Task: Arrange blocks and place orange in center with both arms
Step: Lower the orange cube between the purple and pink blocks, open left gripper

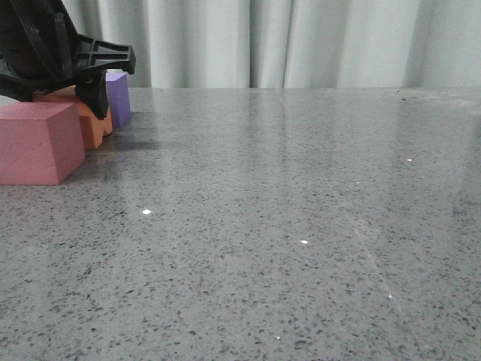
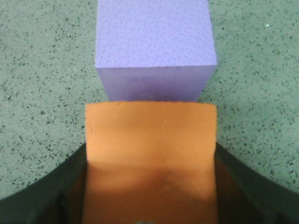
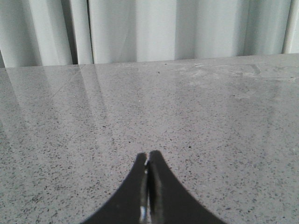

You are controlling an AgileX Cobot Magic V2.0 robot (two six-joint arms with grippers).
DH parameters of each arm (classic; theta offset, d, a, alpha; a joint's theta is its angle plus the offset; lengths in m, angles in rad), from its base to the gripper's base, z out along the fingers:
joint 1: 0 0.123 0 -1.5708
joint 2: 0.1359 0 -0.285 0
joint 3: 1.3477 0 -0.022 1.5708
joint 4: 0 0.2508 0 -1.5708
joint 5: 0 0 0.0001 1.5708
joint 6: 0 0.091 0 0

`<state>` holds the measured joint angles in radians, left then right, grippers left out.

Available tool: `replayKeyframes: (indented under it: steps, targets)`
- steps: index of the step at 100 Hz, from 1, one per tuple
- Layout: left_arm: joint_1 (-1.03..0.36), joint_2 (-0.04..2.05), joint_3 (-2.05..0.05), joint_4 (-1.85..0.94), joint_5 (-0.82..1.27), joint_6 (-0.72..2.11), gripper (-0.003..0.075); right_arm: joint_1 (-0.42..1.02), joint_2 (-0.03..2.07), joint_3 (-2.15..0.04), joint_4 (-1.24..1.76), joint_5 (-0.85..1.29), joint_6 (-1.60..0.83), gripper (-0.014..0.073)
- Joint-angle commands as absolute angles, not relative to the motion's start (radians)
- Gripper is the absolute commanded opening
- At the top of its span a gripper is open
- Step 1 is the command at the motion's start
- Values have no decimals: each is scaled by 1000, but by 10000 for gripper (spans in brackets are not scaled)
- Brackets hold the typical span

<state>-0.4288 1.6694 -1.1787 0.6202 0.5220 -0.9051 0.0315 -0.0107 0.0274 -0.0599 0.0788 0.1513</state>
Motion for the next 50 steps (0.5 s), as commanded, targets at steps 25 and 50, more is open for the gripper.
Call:
replayKeyframes:
  steps: [25, 50]
  targets:
    - [-426, 1634, -1205, 640, 531, -879, 319, 26, -32, 14, -58, -11, 144, -67]
    - [-426, 1628, -1217, 613, 536, -861, 673, 26, -32, 14, -58, -11, 144, -67]
